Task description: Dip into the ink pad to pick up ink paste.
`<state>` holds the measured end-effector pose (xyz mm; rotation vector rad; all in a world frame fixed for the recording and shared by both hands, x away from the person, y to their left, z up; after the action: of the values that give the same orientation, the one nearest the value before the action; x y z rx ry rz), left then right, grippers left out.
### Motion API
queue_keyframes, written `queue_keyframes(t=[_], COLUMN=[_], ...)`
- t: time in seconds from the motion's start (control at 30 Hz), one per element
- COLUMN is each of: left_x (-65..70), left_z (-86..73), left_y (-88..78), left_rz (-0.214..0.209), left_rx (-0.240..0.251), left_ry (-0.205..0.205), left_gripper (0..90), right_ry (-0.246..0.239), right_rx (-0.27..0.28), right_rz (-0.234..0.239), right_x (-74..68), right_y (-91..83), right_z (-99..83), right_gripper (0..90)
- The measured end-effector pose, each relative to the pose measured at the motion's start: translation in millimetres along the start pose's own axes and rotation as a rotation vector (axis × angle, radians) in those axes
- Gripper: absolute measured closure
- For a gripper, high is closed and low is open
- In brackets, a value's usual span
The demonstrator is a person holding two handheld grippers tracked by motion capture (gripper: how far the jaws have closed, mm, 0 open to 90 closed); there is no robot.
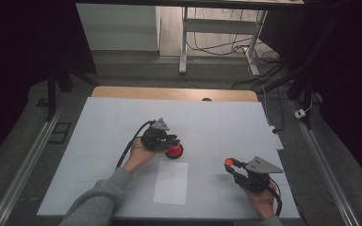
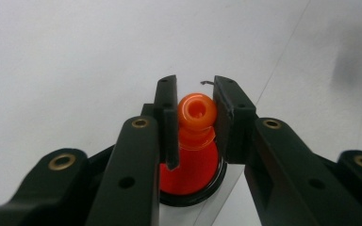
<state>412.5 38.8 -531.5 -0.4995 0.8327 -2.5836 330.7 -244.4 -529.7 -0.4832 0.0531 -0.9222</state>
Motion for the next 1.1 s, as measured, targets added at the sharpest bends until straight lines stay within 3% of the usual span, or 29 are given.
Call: queue_keyframes(t=[0.2,0.57,0.97,1.1], left_x=[-2.6,-5.5,-4.8,-3.5], left_z=[-2.8,-11.4,-14.0,-16.2], left_y=[0.6,9.3,9.3,12.7], left_rz=[-0.003,0.0,0.014,0.026], left_rx=[0.007,-0.027,-0.044,-0.074], left_ry=[-0.012,-0.022,-0.013,0.007], left_gripper=[72.4,72.4,72.5,72.5], right_ry=[-0.006,-0.005,-0.005,-0.005], right_rx=[-0.004,-0.004,-0.001,-0.004], right_rz=[0.003,0.004,0.005,0.005], right_x=[-1.3,-1.7,-1.7,-1.9], right_y=[0.9,0.5,0.9,0.7], right_z=[-0.4,-0.3,-0.4,-0.3], right_gripper=[64.6,64.6,64.6,64.6])
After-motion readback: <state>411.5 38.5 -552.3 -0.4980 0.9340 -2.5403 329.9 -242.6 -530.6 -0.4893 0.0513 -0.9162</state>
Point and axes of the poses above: each handheld gripper's, and its own axes: y roughly forward along the jaws, z roughly out of its top, x roughly to its right, the point moved 6 cm from there along y, roughly forward along the jaws, and after that the axes turned 9 degrees about -z, right-handed, at the moved point
